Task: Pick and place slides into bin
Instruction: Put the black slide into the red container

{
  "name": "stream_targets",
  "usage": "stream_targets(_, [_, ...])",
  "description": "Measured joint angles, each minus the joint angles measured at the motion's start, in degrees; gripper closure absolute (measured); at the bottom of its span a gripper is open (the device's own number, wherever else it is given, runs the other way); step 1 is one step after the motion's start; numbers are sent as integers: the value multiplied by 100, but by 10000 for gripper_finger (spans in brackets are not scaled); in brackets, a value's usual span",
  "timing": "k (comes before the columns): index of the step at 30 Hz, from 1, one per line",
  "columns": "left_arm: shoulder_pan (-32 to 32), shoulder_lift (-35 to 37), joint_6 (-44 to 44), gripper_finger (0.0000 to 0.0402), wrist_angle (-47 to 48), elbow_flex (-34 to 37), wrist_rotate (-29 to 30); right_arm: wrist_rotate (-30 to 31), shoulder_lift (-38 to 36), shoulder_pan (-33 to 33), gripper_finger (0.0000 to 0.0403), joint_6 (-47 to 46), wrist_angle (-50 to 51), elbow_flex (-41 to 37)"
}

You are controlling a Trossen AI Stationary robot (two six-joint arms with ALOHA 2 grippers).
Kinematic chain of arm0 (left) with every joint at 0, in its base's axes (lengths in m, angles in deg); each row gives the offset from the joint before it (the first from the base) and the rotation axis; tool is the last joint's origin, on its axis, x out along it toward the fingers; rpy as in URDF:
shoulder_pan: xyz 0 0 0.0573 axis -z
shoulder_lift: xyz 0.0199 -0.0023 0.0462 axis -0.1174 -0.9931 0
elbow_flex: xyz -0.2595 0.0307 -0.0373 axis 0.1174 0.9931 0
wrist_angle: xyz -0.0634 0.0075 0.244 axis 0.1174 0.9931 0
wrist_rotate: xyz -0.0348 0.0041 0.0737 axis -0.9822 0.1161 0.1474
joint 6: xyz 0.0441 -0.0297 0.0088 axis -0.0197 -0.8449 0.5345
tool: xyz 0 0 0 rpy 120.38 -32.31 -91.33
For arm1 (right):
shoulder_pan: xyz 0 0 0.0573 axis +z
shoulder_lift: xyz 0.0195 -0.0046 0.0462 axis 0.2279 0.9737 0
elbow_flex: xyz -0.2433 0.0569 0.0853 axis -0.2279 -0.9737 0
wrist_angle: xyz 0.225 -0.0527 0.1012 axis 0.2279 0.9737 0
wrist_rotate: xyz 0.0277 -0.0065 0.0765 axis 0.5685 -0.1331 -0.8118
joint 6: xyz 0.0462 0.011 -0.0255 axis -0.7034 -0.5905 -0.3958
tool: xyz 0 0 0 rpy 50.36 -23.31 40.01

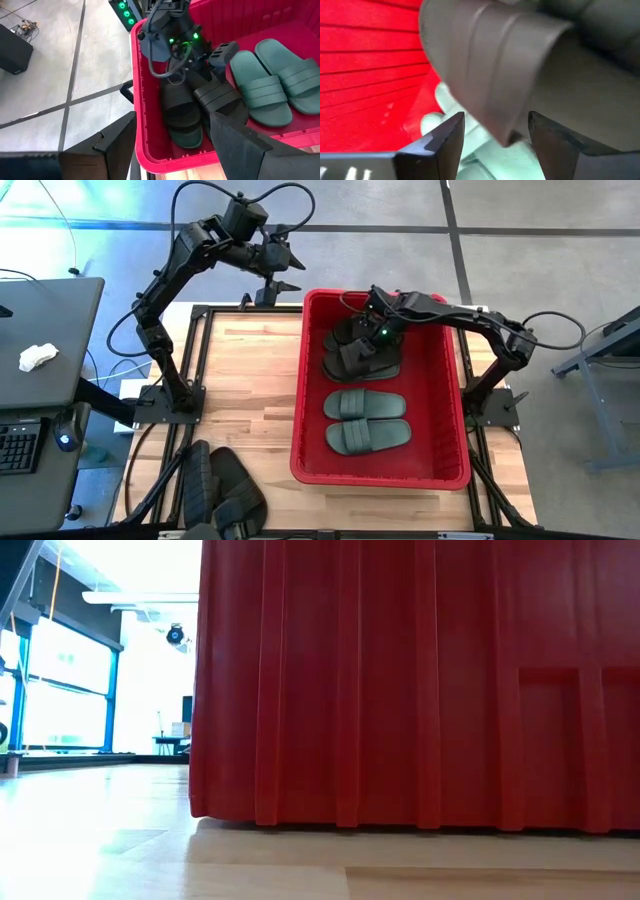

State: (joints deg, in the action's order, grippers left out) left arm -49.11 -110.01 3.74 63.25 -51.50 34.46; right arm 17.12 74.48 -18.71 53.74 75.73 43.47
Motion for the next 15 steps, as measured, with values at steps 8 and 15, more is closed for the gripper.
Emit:
stream_targets(8, [0,0,45,167,-8,0,-2,1,39,167,243,-378,-199,0])
stream_targets(15, [0,0,44,167,-8,0,-2,129,37,167,320,-551,-252,0])
